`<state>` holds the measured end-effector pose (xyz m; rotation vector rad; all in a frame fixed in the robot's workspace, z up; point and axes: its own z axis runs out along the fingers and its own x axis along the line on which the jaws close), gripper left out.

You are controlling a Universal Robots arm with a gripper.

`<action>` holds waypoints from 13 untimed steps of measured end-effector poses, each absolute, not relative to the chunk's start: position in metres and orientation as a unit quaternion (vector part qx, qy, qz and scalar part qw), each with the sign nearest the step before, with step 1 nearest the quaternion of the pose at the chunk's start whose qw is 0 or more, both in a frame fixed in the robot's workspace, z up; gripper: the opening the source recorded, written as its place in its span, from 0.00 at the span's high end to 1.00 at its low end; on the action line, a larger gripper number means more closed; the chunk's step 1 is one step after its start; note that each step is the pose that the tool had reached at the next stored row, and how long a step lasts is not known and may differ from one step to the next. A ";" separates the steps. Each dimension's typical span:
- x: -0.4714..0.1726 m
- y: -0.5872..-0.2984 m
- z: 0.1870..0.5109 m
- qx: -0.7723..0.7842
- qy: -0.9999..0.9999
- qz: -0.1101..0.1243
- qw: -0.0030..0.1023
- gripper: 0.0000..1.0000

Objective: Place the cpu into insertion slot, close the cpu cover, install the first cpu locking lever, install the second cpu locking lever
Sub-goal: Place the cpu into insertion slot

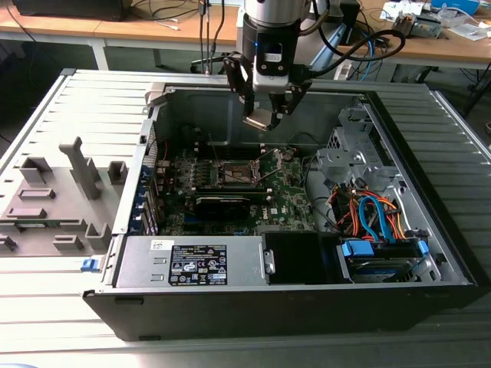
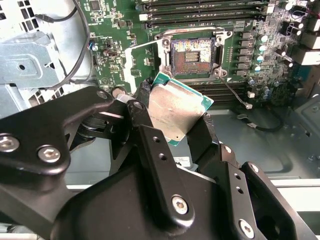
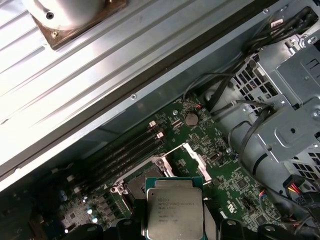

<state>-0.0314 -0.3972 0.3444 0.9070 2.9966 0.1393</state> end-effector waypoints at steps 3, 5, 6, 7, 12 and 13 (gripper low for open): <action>-0.031 -0.397 0.344 0.293 0.955 0.044 0.004 0.45; -0.031 -0.397 0.344 0.295 0.955 0.044 0.004 0.45; -0.031 -0.397 0.344 0.296 0.954 0.044 0.004 0.45; -0.031 -0.397 0.344 0.297 0.954 0.044 0.004 0.45; -0.031 -0.397 0.344 0.301 0.952 0.044 0.004 0.45; -0.031 -0.397 0.344 0.302 0.952 0.044 0.004 0.45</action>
